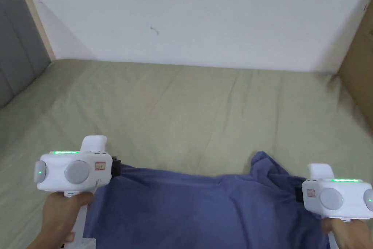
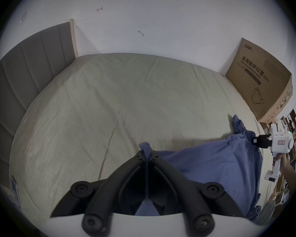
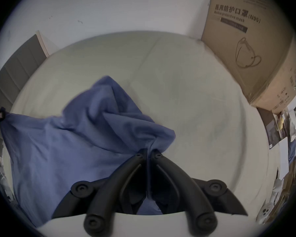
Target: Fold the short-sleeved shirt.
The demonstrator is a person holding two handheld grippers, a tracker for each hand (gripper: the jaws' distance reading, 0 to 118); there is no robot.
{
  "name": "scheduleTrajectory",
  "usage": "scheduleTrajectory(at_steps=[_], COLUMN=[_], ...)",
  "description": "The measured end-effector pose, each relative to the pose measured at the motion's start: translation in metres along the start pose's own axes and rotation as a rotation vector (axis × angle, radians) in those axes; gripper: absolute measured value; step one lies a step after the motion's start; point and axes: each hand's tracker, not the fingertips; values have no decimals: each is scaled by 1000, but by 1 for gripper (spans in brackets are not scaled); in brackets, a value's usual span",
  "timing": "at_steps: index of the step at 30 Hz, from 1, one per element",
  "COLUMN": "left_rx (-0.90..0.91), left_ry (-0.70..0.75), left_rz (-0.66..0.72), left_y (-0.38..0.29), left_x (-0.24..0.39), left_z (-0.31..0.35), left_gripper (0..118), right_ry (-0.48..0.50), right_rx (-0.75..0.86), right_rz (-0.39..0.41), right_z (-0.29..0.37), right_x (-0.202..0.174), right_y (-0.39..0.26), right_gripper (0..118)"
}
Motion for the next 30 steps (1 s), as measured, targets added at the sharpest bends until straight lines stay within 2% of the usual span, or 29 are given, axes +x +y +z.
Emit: scheduleTrajectory(at_steps=[6,8,12,18,22,30], left_rx=[78,124,232,438,541,650], left_ry=[-23,-28,-19,-15,-27,19], left_rz=[58,71,42,13,-5,-44], left_y=[15,26,64,145,194,268], left_x=[-3,2,13,29,41,51], left_z=[50,74,129,216,261,289], left_gripper=[2,2,2,2,2,2], right_ry=[26,65,55,92,113,114], right_rx=[208,263,424,649,762,873], right_rz=[17,0,-18,-79,-84,-75], right_z=[109,141,206,303,349,393], right_x=[18,28,42,61,64,55], right_y=[30,44,81,145,185,246], right_gripper=[3,3,3,3,3,3])
